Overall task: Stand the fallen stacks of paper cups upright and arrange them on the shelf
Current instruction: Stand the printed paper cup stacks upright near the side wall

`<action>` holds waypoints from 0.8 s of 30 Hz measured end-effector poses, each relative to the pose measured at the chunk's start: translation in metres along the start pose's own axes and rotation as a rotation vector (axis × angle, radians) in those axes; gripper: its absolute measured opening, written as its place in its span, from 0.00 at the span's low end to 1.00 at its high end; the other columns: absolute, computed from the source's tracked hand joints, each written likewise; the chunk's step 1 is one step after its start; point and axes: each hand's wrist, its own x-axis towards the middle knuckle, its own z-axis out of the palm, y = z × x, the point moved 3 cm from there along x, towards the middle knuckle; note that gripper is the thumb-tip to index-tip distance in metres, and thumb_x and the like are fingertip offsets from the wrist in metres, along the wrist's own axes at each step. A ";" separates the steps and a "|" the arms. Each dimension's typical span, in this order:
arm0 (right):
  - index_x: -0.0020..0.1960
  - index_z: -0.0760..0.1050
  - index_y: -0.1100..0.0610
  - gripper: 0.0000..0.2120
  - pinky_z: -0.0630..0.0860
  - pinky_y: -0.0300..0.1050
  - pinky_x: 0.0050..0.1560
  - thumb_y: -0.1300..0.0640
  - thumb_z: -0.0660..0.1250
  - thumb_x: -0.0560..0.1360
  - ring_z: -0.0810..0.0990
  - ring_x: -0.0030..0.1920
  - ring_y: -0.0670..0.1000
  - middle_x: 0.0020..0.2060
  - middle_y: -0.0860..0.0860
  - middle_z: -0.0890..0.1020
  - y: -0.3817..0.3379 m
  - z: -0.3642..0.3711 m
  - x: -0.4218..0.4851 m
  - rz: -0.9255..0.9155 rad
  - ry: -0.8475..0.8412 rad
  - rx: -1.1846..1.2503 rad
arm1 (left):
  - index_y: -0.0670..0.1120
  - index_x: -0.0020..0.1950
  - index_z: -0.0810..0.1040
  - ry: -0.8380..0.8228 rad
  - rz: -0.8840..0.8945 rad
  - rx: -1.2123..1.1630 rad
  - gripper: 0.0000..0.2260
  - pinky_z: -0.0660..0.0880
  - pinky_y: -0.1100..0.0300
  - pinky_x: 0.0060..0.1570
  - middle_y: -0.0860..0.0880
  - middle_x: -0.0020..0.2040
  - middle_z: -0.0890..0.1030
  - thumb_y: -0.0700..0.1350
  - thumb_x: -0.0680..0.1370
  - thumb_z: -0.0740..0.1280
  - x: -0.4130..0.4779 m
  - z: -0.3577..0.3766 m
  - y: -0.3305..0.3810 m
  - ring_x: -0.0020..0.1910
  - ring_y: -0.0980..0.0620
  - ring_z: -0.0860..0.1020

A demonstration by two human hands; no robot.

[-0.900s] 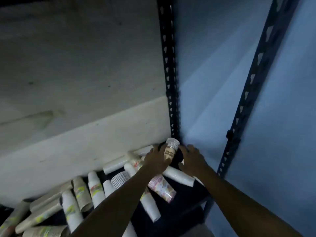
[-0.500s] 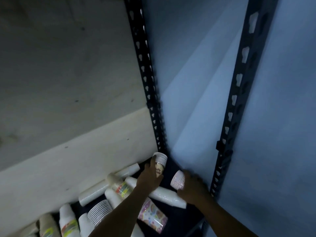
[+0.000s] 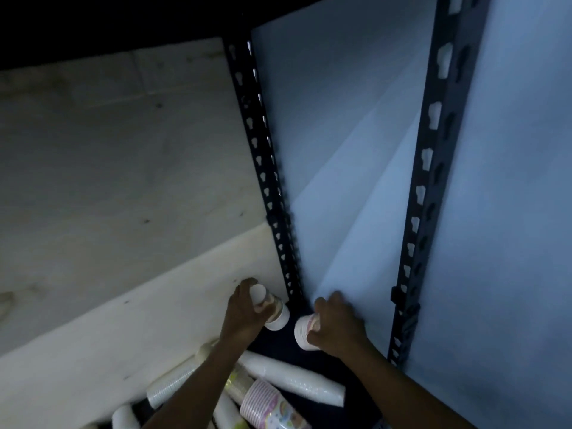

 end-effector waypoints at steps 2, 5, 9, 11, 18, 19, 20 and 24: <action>0.59 0.71 0.53 0.20 0.73 0.47 0.51 0.49 0.70 0.71 0.68 0.64 0.59 0.62 0.54 0.63 -0.006 0.001 0.009 -0.036 -0.020 0.015 | 0.50 0.66 0.73 0.020 0.002 -0.049 0.27 0.74 0.57 0.55 0.53 0.59 0.79 0.50 0.70 0.78 0.007 -0.003 -0.005 0.56 0.52 0.79; 0.65 0.71 0.53 0.23 0.73 0.51 0.60 0.52 0.70 0.72 0.65 0.67 0.61 0.64 0.57 0.64 -0.011 0.005 0.022 -0.123 0.009 -0.032 | 0.54 0.61 0.74 -0.048 0.010 -0.054 0.25 0.75 0.59 0.51 0.56 0.54 0.81 0.47 0.68 0.79 0.010 0.006 -0.013 0.54 0.54 0.80; 0.69 0.69 0.53 0.28 0.76 0.48 0.57 0.54 0.73 0.72 0.76 0.59 0.60 0.62 0.57 0.68 -0.012 0.018 0.037 -0.181 0.171 0.102 | 0.57 0.67 0.74 -0.107 0.094 -0.022 0.29 0.77 0.50 0.62 0.53 0.61 0.76 0.48 0.68 0.79 0.014 0.022 -0.041 0.62 0.53 0.77; 0.66 0.70 0.55 0.25 0.76 0.47 0.52 0.53 0.75 0.73 0.78 0.54 0.58 0.60 0.56 0.68 -0.010 0.030 0.041 -0.186 0.270 0.187 | 0.56 0.69 0.74 -0.117 0.129 -0.011 0.29 0.75 0.49 0.66 0.51 0.63 0.74 0.45 0.71 0.79 0.013 0.028 -0.050 0.64 0.53 0.76; 0.72 0.73 0.58 0.27 0.70 0.46 0.62 0.53 0.73 0.75 0.75 0.63 0.59 0.62 0.58 0.76 0.000 0.058 0.060 -0.289 0.339 0.216 | 0.53 0.77 0.67 -0.114 0.213 -0.002 0.35 0.72 0.51 0.69 0.48 0.69 0.73 0.41 0.74 0.77 0.012 0.033 -0.059 0.68 0.50 0.73; 0.75 0.70 0.58 0.31 0.68 0.45 0.66 0.53 0.74 0.75 0.74 0.66 0.58 0.64 0.58 0.74 0.000 0.059 0.062 -0.309 0.344 0.231 | 0.54 0.79 0.65 -0.123 0.218 0.007 0.37 0.72 0.51 0.69 0.48 0.69 0.73 0.42 0.73 0.77 0.011 0.032 -0.059 0.68 0.50 0.73; 0.77 0.68 0.57 0.34 0.66 0.44 0.67 0.51 0.75 0.75 0.73 0.67 0.57 0.66 0.57 0.73 -0.001 0.060 0.063 -0.327 0.352 0.254 | 0.55 0.80 0.63 -0.128 0.226 0.014 0.39 0.72 0.51 0.69 0.47 0.69 0.72 0.42 0.73 0.77 0.010 0.031 -0.057 0.68 0.50 0.73; 0.74 0.69 0.54 0.34 0.70 0.45 0.63 0.50 0.77 0.72 0.76 0.64 0.56 0.63 0.56 0.74 0.001 0.068 0.069 -0.374 0.428 0.310 | 0.54 0.79 0.63 -0.035 0.248 0.040 0.36 0.74 0.53 0.65 0.48 0.67 0.72 0.45 0.75 0.76 0.001 0.010 -0.067 0.64 0.52 0.74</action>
